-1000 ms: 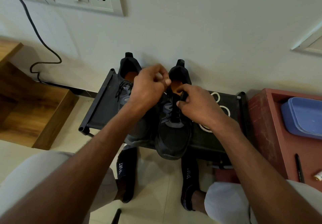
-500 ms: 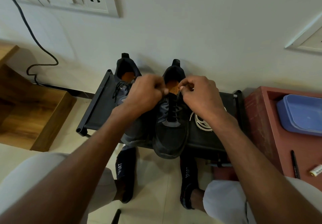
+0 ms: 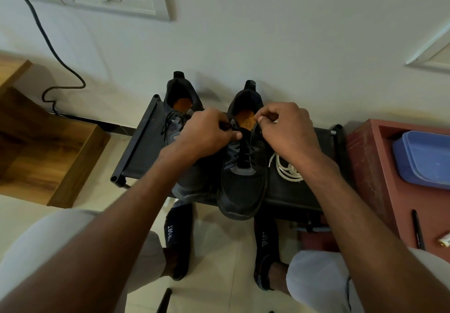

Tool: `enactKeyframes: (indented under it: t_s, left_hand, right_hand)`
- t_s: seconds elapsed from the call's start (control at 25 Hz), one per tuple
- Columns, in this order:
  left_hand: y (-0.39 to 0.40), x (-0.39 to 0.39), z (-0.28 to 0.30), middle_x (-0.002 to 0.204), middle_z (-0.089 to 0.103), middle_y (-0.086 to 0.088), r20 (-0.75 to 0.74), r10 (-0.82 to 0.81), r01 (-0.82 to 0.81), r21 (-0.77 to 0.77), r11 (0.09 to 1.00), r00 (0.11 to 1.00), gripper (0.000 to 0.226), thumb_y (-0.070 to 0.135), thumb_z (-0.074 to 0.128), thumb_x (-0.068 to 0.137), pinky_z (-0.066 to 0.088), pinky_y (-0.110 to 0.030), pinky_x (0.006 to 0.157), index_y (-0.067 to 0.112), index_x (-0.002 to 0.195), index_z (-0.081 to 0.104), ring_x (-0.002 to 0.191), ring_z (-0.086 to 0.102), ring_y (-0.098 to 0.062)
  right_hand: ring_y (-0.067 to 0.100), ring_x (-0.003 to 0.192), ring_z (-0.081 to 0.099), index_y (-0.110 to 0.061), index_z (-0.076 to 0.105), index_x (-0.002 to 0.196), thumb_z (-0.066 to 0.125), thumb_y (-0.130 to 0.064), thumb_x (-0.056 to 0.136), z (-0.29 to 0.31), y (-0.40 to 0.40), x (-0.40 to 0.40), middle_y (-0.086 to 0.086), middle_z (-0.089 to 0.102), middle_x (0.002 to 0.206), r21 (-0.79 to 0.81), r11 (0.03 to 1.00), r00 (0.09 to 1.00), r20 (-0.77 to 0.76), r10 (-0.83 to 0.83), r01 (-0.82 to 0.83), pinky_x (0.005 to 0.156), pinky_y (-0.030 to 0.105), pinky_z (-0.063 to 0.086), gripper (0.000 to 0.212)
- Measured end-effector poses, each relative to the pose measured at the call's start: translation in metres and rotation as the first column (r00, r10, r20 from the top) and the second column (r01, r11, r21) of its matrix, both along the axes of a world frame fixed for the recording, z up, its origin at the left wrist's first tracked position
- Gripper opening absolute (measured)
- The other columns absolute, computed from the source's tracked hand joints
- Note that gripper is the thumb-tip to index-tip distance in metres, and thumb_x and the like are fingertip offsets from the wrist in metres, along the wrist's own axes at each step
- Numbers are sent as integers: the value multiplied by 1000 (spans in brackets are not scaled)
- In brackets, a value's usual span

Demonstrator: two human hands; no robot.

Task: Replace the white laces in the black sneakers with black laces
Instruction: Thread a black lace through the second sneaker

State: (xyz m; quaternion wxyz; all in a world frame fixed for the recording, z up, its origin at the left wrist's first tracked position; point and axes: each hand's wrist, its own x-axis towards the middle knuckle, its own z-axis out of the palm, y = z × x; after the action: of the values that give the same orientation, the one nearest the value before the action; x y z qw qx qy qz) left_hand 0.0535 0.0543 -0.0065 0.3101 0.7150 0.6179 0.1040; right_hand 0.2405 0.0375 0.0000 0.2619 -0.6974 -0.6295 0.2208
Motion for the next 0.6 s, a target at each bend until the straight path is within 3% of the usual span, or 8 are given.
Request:
enactKeyframes:
  t_s: [0.08,0.12,0.16,0.24,0.28,0.32,0.44,0.6]
  left_hand:
    - [0,2,5,77,69,-1,74,18,-21,41,999,997,21,34,75,93,57,-36,71,15,84,71,75,67,-17]
    - [1,2,9,77,68,-3,207,57,-68,48,997,977,19,30,74,94,56,-36,71,14,84,69,73,65,-16]
    - [2,2,16,78,69,-8,397,102,-123,27,992,912,20,27,70,98,54,-35,69,11,86,67,74,64,-17]
    - [4,-1,28,95,73,-18,747,186,-163,-105,981,639,20,22,60,104,52,-31,66,10,88,60,87,70,-26]
    - [3,-1,30,100,74,-18,818,225,-150,-171,974,529,21,22,56,107,52,-29,65,11,89,57,93,72,-29]
    - [2,-1,31,100,75,-17,826,261,-155,-211,965,499,22,23,54,108,52,-28,62,13,89,55,93,74,-29]
    - [1,1,26,91,76,-13,718,357,-269,-239,933,598,28,31,54,108,50,-27,60,8,93,59,75,72,-18]
    - [9,-6,25,89,75,-7,634,401,-416,-135,899,661,31,35,56,106,52,-26,60,6,98,62,72,73,-17]
  right_hand:
    - [8,80,67,-30,77,97,65,-20,97,0,-1,2,-11,71,87,-41,999,1000,-2,26,-26,72,27,53,16]
    - [6,75,64,-30,76,99,65,-18,97,-1,-2,2,-12,68,81,-62,997,999,-3,53,-53,67,24,48,16]
    - [4,71,61,-30,75,101,65,-16,96,-1,-2,3,-13,64,78,-78,993,996,0,85,-85,63,21,43,18]
    - [3,70,60,-29,74,106,66,-13,96,-3,-3,4,-13,63,76,-95,987,991,12,132,-130,60,18,39,21]
    - [3,71,61,-29,74,106,66,-13,95,-4,-3,4,-12,64,77,-96,986,990,18,136,-134,59,18,39,21]
    - [3,70,61,-29,74,105,66,-12,95,-4,-3,3,-11,64,76,-87,988,991,22,129,-127,59,18,39,21]
    - [2,67,60,-29,75,96,65,-14,95,4,-5,-6,-14,64,74,-5,994,994,14,111,-111,61,21,42,18]
    - [10,73,65,-34,77,106,64,-22,96,0,-19,-29,-11,70,84,-48,942,941,61,334,-331,72,34,58,20]
